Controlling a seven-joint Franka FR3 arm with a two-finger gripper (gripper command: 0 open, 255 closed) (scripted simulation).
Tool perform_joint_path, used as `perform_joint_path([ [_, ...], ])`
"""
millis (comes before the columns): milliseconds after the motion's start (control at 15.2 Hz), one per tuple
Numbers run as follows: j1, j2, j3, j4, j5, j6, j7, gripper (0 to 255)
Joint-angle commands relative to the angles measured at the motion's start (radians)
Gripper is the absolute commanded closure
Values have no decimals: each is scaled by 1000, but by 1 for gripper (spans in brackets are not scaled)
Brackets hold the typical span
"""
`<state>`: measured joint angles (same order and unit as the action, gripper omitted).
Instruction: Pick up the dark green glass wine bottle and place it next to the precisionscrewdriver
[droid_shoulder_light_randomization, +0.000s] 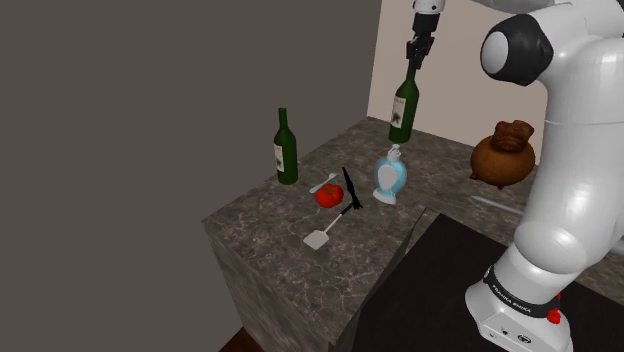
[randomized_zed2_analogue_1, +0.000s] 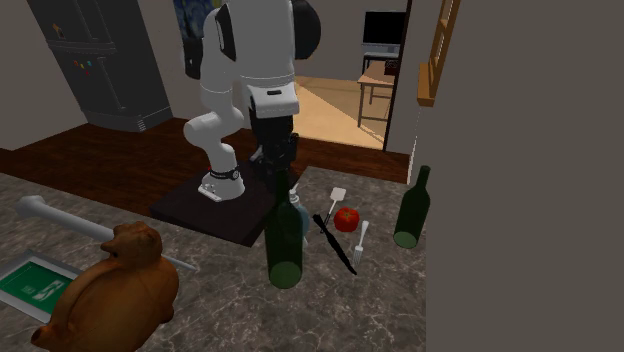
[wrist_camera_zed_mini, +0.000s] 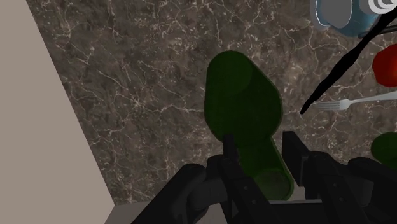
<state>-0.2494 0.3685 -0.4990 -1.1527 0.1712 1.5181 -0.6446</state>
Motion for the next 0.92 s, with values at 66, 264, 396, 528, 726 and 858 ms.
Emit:
perform_joint_path([
  [66,-16,24,1,78,12,-55,-1,255],
  [264,-7,-18,-6,35,-5,-52,-8,255],
  [396,22,-119,-19,-103,-50,-6,-16,255],
  [528,40,-210,-27,-218,-94,27,-21,255],
  [726,52,-336,-33,-362,-157,61,-24,255],
  [858,52,-415,-34,-443,-196,75,-26,255],
])
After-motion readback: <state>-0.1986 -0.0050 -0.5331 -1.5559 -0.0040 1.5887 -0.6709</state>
